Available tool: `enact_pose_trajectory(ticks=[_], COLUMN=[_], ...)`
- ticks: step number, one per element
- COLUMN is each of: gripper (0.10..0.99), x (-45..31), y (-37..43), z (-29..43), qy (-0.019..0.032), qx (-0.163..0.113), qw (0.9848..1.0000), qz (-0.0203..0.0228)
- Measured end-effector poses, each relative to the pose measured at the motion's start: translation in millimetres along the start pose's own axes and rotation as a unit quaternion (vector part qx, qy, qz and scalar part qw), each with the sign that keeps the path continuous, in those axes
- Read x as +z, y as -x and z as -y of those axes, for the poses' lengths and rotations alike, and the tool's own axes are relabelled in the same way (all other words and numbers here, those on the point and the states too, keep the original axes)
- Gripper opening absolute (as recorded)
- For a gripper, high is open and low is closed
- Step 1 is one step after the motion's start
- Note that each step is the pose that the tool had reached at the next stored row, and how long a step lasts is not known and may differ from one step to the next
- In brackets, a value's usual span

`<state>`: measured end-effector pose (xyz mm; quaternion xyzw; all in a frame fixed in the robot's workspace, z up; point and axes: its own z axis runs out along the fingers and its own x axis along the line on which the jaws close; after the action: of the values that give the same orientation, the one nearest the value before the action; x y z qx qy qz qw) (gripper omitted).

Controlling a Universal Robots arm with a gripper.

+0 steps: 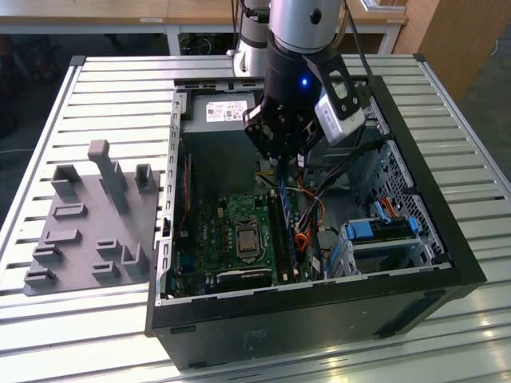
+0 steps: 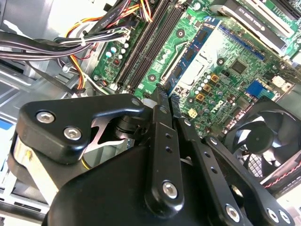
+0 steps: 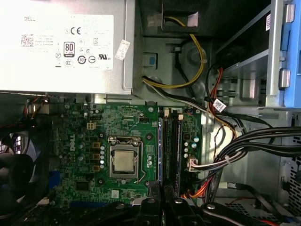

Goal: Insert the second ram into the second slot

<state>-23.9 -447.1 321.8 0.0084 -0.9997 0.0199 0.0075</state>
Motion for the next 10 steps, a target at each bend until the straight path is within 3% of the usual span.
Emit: enact_pose_trajectory(ticks=[10], gripper=[0.141], x=[3.9], y=[0.1], z=[-0.2], qy=[0.0001], qx=[0.000], qw=[1.0000], qz=[0.0000])
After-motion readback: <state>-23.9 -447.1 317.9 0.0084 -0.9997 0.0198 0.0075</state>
